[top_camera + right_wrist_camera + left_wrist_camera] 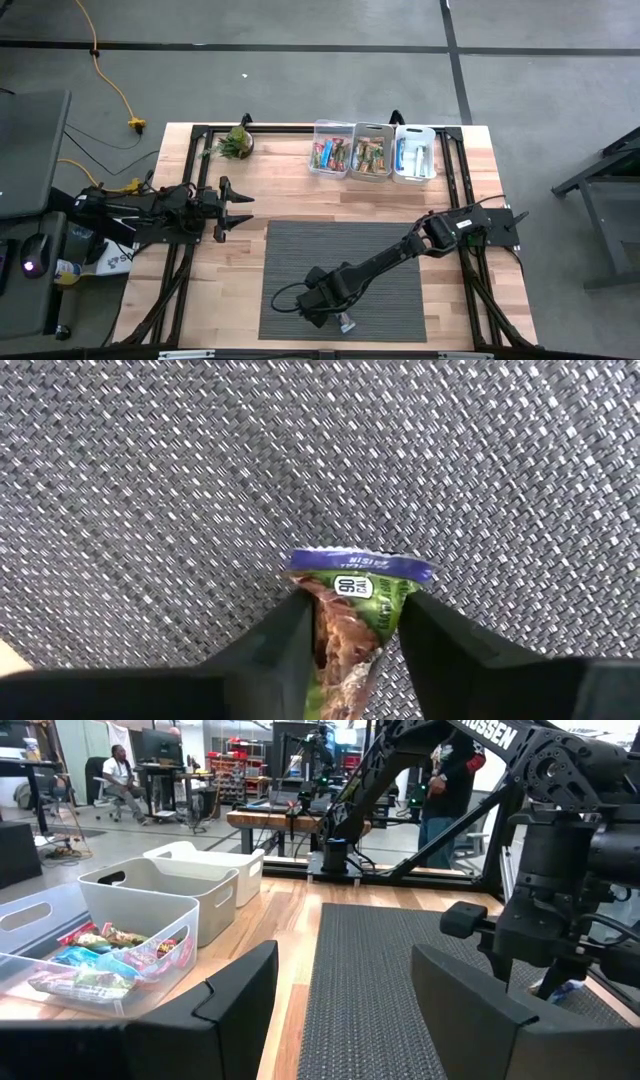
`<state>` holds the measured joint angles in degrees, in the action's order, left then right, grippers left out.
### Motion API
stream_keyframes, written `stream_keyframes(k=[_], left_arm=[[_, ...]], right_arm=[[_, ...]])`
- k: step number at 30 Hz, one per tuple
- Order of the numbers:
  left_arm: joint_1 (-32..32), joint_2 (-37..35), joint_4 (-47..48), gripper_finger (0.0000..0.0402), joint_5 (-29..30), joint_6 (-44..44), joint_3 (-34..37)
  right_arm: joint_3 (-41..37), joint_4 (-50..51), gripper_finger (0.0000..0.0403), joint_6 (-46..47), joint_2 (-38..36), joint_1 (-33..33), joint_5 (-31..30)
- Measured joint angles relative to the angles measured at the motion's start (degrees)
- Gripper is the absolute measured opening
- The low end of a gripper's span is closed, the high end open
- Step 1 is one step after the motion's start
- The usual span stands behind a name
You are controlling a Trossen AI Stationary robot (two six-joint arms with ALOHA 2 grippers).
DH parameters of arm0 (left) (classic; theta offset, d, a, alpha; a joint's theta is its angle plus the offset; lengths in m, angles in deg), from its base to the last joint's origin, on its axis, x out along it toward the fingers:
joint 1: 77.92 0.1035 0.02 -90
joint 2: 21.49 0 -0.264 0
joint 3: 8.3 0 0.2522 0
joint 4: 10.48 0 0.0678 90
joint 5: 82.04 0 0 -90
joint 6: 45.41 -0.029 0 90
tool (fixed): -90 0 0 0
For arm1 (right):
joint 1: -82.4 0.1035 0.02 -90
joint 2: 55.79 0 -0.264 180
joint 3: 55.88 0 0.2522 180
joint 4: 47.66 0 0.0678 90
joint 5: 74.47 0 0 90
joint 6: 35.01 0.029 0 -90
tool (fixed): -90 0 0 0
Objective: Pick and place Granola Bars by type
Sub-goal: Put the blue granola bar into the white bin
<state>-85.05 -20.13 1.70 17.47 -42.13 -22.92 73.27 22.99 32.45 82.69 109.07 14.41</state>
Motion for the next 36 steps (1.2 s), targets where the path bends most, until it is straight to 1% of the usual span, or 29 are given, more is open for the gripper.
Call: stream_keyframes(k=[10,17,25,29,31,36], left_arm=[[0.0,0.0,0.0,0.0227,0.0,0.0,0.0],[0.0,0.0,0.0,0.0227,0.0,0.0,0.0],[0.0,0.0,0.0,0.0227,0.0,0.0,0.0],[0.0,0.0,0.0,0.0227,0.0,0.0,0.0],[0.0,0.0,0.0,0.0227,0.0,0.0,0.0],[0.0,0.0,0.0,0.0227,0.0,0.0,0.0]], right_arm=[[0.8,-0.3,0.0101,-0.5,-0.1,0.0,0.2],[0.7,-0.9,0.0091,-1.0,-2.2,0.0,-0.9],[0.7,-1.7,0.0089,-1.9,-7.2,-0.1,-6.2],[0.8,-3.9,0.0089,-4.2,-10.6,-0.3,-10.5],[0.8,-5.6,0.0089,-6.7,-12.5,-0.4,-12.4],[0.8,-13.6,0.0089,-15.7,-17.8,-0.5,-15.6]])
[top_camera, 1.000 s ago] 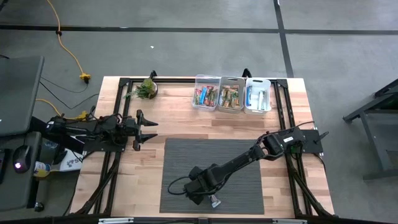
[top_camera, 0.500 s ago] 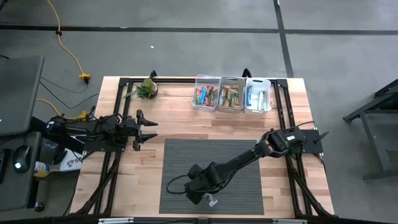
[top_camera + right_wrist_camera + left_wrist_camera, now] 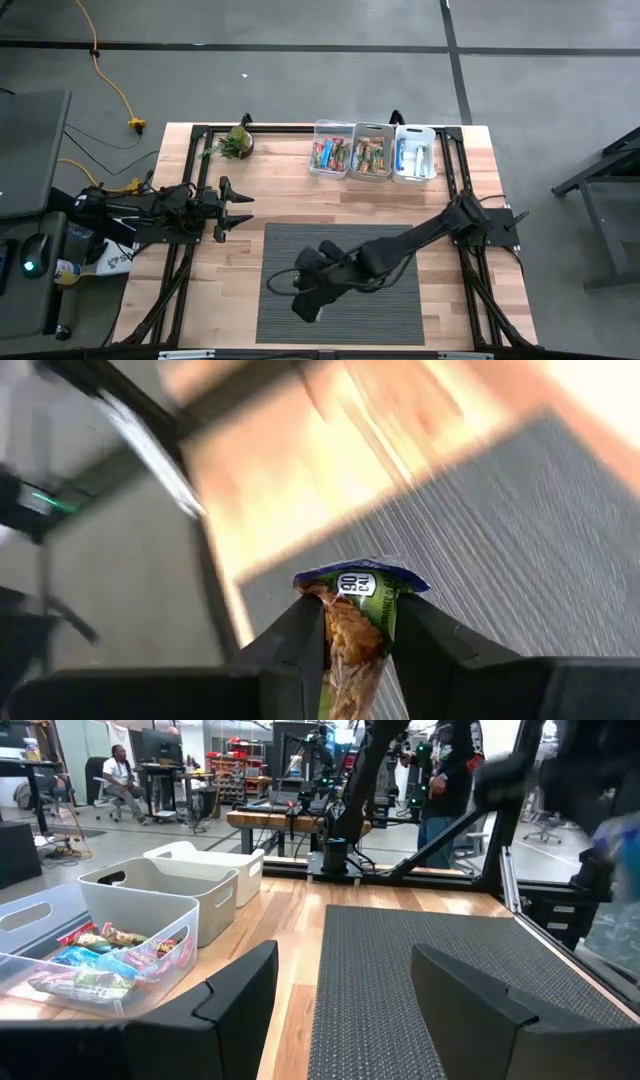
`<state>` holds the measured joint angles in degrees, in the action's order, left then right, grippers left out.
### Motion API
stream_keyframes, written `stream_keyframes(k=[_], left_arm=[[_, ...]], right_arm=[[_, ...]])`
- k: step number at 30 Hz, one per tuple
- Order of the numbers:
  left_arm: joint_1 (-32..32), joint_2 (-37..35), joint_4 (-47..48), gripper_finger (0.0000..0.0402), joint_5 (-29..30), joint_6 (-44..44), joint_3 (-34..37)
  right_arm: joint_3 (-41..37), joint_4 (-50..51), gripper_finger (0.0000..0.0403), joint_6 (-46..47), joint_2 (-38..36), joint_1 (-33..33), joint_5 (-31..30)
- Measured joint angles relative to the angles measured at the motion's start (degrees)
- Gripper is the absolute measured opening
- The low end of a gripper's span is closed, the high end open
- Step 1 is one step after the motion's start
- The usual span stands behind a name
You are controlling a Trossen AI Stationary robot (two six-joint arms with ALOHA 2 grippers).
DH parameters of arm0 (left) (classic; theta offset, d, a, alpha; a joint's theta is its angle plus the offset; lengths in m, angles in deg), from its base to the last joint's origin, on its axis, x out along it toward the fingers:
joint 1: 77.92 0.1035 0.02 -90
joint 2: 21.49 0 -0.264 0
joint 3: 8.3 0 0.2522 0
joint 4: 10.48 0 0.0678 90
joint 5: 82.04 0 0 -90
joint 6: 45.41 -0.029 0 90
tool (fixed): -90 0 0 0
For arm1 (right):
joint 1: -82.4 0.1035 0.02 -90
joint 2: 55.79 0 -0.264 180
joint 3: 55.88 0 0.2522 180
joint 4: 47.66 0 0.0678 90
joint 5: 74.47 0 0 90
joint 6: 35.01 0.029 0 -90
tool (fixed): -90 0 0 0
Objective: Pick and place Granola Bars by type
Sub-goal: Put the blue granola bar into the white bin
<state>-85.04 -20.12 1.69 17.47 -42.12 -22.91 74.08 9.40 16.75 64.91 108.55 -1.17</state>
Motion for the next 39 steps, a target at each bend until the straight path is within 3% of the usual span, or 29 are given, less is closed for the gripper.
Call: stream_keyframes(k=[8,23,31,39], left_arm=[[0.0,0.0,0.0,0.0227,0.0,0.0,0.0],[0.0,0.0,0.0,0.0227,0.0,0.0,0.0],[0.0,0.0,0.0,0.0227,0.0,0.0,0.0],[0.0,0.0,0.0,0.0227,0.0,0.0,0.0]], right_arm=[[0.0,-10.0,0.0089,-12.5,-7.7,-0.1,-4.9],[0.1,-18.7,0.0089,-28.6,-15.1,-2.2,-5.9],[0.1,-18.8,0.0089,-37.6,-19.8,-6.0,-10.7],[0.1,-11.9,0.0089,-46.6,-25.9,-11.3,-22.9]])
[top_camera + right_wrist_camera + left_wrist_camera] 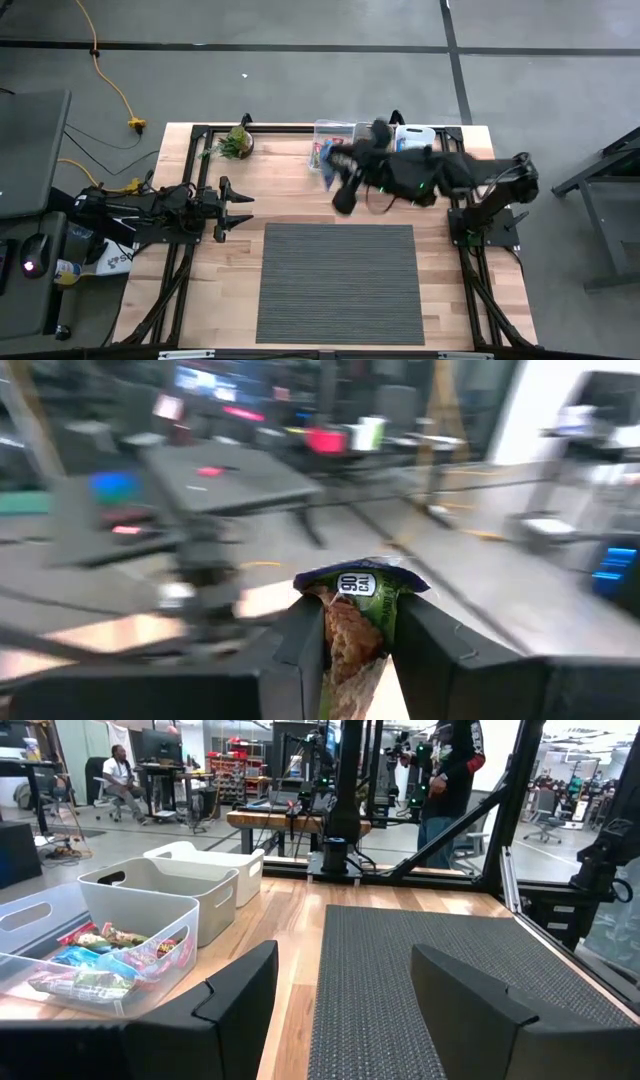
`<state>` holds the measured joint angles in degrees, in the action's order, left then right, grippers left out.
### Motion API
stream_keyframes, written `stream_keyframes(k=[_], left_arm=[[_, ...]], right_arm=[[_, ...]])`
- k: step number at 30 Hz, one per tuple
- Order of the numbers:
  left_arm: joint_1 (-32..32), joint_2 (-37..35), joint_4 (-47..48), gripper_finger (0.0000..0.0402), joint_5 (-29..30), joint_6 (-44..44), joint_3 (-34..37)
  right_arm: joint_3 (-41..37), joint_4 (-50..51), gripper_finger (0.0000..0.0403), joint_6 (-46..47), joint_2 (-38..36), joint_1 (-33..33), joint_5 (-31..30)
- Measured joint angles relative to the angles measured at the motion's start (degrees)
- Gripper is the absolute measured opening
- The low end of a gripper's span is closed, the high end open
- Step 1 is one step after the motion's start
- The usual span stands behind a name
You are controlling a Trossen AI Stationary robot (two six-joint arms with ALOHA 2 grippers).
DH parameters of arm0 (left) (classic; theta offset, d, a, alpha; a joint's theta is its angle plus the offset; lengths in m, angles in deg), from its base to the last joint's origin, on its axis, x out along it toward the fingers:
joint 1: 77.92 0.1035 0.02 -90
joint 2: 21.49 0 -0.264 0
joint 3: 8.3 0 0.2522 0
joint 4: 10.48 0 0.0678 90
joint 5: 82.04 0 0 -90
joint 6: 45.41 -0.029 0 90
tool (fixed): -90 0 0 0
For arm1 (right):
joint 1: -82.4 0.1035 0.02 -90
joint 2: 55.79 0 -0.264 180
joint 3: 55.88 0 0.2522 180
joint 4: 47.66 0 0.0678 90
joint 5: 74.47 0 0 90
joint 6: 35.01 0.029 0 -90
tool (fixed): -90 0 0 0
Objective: Pick and place Granola Bars by type
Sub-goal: Put the blue granola bar into the white bin
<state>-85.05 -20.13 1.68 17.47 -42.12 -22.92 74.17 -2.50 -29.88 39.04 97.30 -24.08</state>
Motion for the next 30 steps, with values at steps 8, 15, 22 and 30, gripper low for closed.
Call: stream_keyframes(k=[8,15,22,30], left_arm=[[0.0,0.0,0.0,0.0227,0.0,0.0,0.0],[0.0,0.0,0.0,0.0227,0.0,0.0,0.0],[0.0,0.0,0.0,0.0227,0.0,0.0,0.0],[0.0,0.0,0.0,0.0227,0.0,0.0,0.0]], right_arm=[[0.0,15.3,0.0089,-2.2,-5.1,-7.7,-12.8],[-0.1,36.3,0.0089,4.7,-7.1,-17.2,-20.2],[-5.9,50.8,0.0089,14.9,-8.2,-28.3,-19.8],[-28.3,37.3,0.0089,12.8,-15.8,-39.9,-8.1]])
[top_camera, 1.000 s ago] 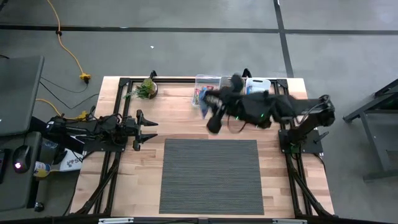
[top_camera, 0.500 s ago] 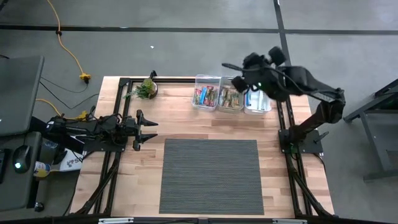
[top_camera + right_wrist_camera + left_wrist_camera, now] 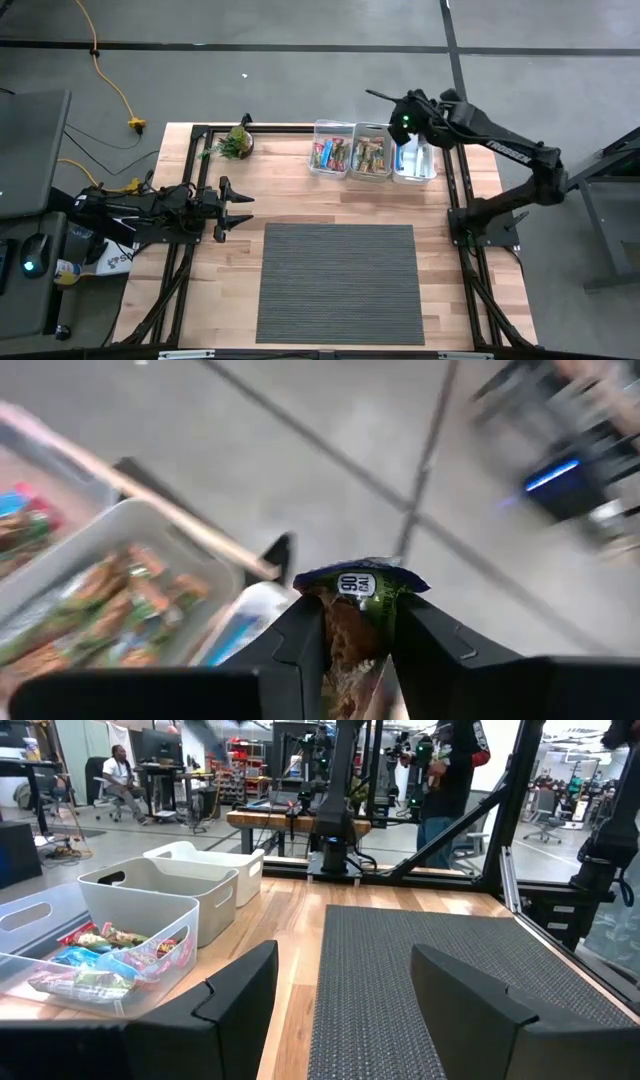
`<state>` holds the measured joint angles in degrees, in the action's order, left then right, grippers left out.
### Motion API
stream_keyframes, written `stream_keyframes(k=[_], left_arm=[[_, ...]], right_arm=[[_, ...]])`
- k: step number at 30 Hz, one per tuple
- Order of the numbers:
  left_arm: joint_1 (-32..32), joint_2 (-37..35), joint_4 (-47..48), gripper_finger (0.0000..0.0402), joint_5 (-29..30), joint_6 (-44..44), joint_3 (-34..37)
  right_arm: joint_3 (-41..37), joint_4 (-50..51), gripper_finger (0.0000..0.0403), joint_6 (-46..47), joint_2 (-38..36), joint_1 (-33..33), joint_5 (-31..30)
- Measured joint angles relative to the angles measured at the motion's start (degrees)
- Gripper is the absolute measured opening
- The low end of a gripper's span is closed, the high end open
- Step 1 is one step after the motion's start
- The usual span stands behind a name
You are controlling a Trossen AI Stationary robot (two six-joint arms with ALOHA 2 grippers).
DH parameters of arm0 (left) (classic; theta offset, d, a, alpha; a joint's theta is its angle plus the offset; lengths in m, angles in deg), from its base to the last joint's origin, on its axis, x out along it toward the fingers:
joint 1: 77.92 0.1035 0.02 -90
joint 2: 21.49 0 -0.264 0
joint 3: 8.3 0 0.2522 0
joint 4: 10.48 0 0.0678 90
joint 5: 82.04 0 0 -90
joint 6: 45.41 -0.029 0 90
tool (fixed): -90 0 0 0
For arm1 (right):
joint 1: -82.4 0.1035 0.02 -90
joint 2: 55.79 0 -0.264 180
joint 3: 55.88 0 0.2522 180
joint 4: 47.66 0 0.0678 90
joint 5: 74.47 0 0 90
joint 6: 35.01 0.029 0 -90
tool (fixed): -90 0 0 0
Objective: Pick and place Granola Bars by type
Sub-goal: Put the blue granola bar into the white bin
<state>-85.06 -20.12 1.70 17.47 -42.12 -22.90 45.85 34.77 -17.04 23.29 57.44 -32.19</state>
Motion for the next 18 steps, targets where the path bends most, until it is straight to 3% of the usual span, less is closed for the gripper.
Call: stream_keyframes(k=[7,18], left_arm=[[0.0,0.0,0.0,0.0227,0.0,0.0,0.0],[0.0,0.0,0.0,0.0227,0.0,0.0,0.0]], right_arm=[[-21.0,-16.3,0.0089,2.3,-6.6,-7.7,11.9],[-40.0,-36.5,0.0089,6.6,-6.9,-16.3,23.1]])
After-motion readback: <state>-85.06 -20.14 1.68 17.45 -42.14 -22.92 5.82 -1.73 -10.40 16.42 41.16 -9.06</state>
